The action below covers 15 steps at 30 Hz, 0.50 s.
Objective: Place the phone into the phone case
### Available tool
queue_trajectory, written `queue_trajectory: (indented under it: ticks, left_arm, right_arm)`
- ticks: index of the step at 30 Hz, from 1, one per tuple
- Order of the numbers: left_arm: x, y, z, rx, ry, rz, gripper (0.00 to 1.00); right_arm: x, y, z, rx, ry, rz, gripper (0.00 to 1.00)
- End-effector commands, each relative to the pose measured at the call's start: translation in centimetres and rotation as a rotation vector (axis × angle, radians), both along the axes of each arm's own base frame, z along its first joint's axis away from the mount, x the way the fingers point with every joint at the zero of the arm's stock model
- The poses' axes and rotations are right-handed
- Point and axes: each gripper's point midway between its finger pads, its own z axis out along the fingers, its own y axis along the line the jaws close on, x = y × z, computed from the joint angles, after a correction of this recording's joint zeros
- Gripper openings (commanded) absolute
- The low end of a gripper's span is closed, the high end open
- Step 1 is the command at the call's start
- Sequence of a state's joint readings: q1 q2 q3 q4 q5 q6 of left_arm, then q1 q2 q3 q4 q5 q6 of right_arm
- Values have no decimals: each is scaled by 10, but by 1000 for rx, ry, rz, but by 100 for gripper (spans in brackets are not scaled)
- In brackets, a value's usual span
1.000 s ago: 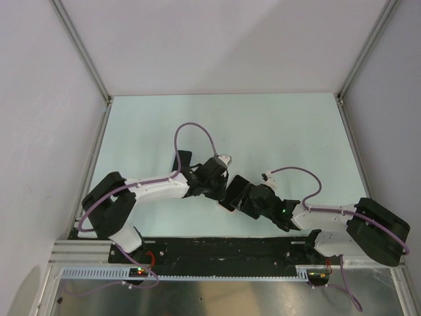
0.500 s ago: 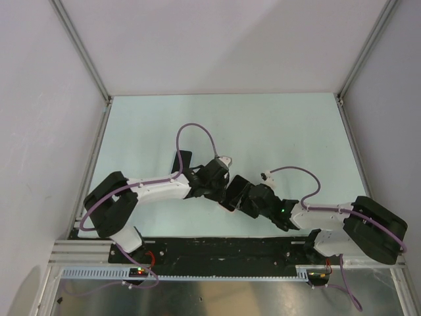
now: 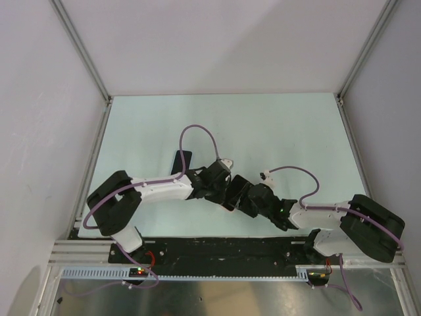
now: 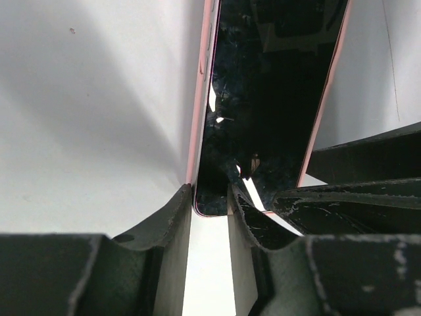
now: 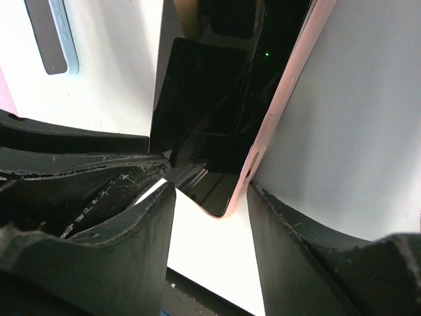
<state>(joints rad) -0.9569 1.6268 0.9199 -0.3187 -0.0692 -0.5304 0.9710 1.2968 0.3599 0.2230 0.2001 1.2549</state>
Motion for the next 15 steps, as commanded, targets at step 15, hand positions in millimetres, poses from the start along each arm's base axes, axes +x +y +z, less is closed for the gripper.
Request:
queue_trajectory:
  ticks: [15]
  left_arm:
    - [-5,-16,-4,0,17,-42,0]
  right_arm:
    - [-7,-17,-29,-136,46,13,53]
